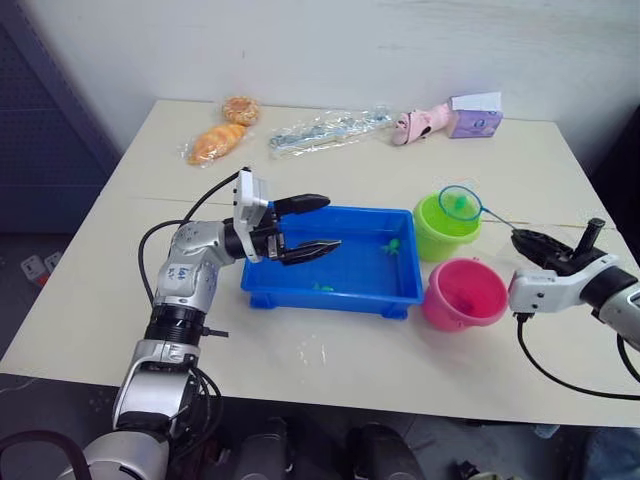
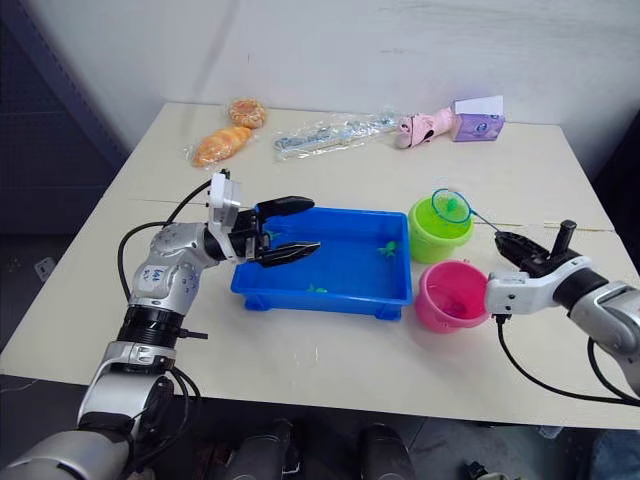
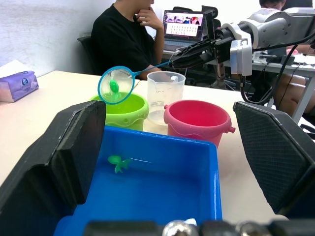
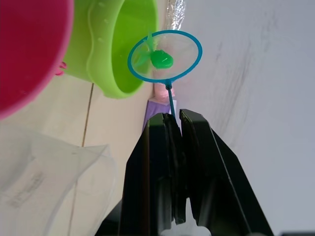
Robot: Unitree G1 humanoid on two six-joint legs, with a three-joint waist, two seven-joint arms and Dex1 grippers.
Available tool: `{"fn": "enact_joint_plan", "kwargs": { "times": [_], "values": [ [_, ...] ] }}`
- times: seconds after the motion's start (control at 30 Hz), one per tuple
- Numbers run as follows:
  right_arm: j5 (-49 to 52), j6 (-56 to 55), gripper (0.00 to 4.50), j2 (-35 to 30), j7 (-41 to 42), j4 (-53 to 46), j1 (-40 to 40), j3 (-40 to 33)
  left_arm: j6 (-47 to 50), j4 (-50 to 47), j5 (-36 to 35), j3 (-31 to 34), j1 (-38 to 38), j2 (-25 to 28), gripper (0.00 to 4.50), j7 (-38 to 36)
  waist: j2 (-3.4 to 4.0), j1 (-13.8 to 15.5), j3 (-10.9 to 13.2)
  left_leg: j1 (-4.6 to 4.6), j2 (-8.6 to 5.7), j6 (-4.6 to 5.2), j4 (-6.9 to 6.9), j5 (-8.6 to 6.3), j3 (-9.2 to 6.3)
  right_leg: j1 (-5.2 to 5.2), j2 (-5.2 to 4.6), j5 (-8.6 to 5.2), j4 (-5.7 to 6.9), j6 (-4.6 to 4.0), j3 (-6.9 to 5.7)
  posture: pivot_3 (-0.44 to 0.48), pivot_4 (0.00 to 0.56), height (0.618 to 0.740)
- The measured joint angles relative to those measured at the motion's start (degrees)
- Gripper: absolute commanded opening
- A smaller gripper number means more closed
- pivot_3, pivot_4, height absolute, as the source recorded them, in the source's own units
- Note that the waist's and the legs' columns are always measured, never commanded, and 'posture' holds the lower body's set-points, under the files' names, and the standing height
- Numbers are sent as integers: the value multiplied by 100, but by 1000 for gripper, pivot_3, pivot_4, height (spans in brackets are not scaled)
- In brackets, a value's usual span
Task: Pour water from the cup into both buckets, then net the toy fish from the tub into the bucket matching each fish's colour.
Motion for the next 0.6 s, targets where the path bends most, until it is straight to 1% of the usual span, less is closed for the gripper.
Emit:
{"fn": "enact_joint_plan", "kwargs": {
  "times": [0.27,0.6],
  "values": [
    [-174,-121,0,-12,-216,12,3,2,-17,156,8,0,0,2,4457,-76,0,1,0,0,0,0,1,0,0,1,0,0,0,0,-1,0,150,740],
    [-143,-248,0,-13,-149,61,217,0,-19,173,87,-13,0,4,4457,-127,0,-6,0,0,1,0,2,0,2,1,1,0,2,0,0,0,150,740]
  ]
}}
